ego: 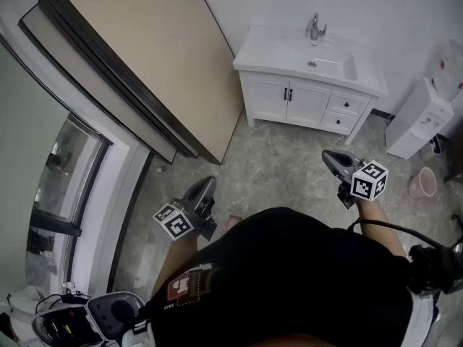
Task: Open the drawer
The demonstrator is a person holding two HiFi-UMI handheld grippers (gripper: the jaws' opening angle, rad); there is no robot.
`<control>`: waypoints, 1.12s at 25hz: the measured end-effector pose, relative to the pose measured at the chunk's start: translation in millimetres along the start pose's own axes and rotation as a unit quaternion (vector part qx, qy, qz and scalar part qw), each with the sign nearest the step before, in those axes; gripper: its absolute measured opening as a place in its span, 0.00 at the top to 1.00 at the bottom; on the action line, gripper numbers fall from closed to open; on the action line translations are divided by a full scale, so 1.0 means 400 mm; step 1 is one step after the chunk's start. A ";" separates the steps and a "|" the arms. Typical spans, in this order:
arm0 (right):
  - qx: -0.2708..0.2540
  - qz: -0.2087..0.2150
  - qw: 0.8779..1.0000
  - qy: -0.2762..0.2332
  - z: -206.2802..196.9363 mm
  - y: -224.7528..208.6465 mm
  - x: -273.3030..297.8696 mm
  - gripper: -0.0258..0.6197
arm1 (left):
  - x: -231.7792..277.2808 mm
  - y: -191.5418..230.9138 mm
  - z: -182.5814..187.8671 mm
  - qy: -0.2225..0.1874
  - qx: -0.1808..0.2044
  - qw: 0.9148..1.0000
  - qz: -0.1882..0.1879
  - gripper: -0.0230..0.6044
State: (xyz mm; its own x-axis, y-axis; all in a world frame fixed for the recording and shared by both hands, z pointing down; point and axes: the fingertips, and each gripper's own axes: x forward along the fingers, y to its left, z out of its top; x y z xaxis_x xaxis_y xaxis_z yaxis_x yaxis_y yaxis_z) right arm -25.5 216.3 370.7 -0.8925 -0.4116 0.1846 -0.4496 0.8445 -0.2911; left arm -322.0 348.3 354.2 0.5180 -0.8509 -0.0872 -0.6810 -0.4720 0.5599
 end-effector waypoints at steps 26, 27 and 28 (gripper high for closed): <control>0.015 -0.062 0.998 0.003 0.167 -0.051 0.710 0.97 | 0.098 0.673 0.437 0.042 -0.004 0.997 -0.061 0.98; 0.015 -0.056 0.998 0.003 0.173 -0.072 0.726 0.97 | 0.115 0.686 0.440 0.041 -0.005 0.998 -0.057 0.98; 0.015 -0.050 0.999 0.004 0.179 -0.095 0.743 0.97 | 0.135 0.695 0.443 0.039 -0.005 0.998 -0.053 0.98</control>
State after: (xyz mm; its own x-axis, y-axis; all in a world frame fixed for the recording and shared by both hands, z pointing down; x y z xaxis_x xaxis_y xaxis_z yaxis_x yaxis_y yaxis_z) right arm -276.2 37.4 369.3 -0.8429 -0.4906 0.2208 -0.5373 0.7885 -0.2993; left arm -575.0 130.4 359.0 0.6260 -0.7755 -0.0817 -0.6150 -0.5554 0.5598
